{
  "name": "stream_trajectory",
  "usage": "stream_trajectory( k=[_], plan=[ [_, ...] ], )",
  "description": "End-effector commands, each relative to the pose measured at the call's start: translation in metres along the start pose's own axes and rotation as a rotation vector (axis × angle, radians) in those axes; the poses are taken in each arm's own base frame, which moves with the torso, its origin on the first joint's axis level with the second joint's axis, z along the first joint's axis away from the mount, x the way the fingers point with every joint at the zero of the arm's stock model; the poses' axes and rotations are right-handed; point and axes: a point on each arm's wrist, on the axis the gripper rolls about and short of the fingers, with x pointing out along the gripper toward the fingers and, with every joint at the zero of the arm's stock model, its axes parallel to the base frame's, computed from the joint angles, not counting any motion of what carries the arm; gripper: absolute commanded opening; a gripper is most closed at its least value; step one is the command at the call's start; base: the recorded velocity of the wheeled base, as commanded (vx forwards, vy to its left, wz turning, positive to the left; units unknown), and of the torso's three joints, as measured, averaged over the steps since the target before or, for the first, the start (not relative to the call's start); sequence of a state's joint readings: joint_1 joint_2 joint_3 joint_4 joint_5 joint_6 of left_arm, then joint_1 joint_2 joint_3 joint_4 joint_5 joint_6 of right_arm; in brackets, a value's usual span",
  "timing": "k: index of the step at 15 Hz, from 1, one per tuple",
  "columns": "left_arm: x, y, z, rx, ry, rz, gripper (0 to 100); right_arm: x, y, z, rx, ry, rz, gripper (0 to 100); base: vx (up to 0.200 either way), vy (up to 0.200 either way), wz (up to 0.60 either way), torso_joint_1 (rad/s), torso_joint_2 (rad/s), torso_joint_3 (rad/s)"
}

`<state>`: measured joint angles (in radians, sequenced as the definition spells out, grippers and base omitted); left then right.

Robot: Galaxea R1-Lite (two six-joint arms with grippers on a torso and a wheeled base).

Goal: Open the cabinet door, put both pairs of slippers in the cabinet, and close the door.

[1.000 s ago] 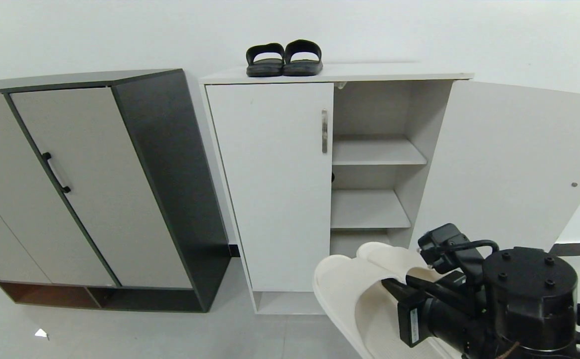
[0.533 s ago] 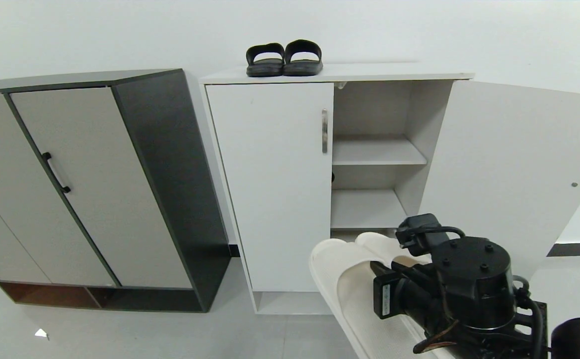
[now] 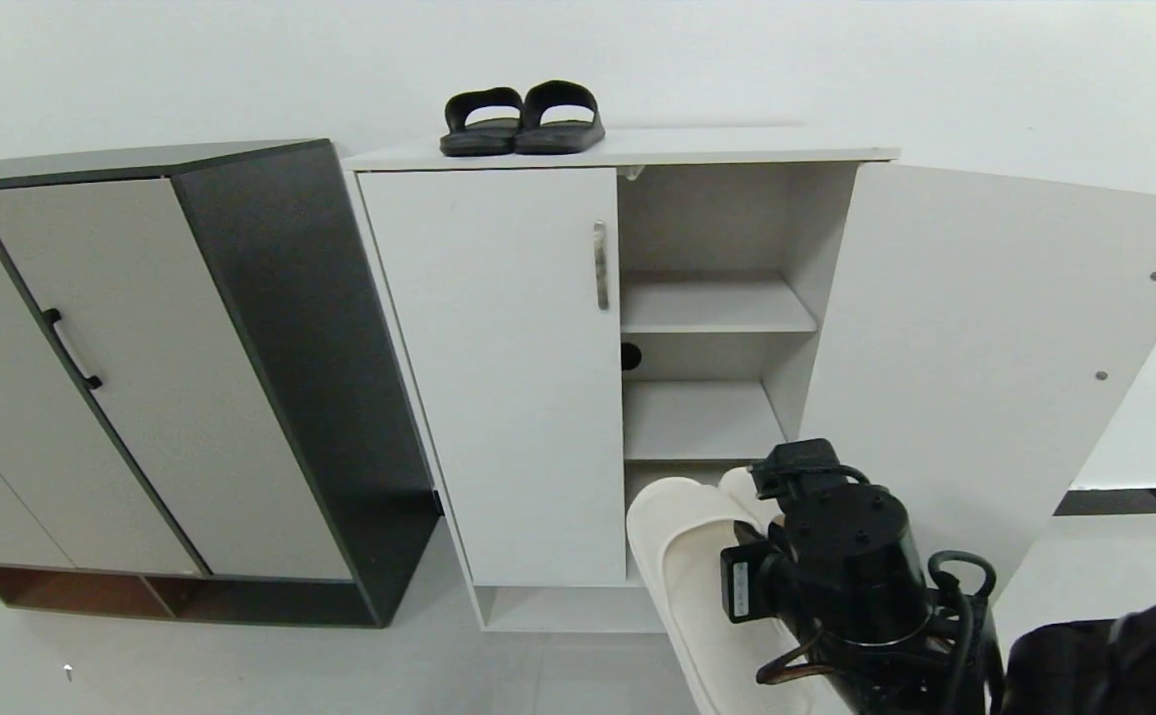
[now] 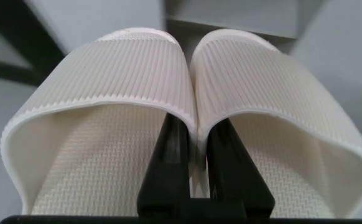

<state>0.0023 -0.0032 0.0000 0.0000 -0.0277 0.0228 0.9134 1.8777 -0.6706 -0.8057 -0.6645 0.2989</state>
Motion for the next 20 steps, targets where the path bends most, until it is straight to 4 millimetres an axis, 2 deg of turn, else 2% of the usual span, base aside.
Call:
stream_trajectory(
  k=[1,4,6,13,20],
  plan=[
    [0.0,0.0,0.0,0.0,0.003,0.001,0,0.023,0.014,-0.016,0.006,0.014,-0.034,0,0.0,0.0,0.0,0.0,0.0,0.0],
    [0.0,0.0,0.0,-0.001,0.003,0.002,0,0.056,0.023,-0.025,0.046,0.011,-0.06,0,0.0,0.0,0.0,0.0,0.0,0.0],
    [0.0,0.0,0.0,-0.001,0.003,0.001,0,0.066,0.023,-0.027,0.056,0.012,-0.073,0,0.0,0.0,0.0,0.0,0.0,0.0],
    [0.0,0.0,0.0,0.0,0.003,0.001,0,0.079,0.022,-0.038,0.043,0.032,-0.096,0,0.0,0.0,0.0,0.001,0.0,-0.01],
    [0.0,0.0,0.0,0.0,0.003,0.001,0,0.086,0.025,-0.042,0.05,-0.009,-0.113,0,0.0,0.0,0.0,0.004,0.0,-0.179]
  ],
)
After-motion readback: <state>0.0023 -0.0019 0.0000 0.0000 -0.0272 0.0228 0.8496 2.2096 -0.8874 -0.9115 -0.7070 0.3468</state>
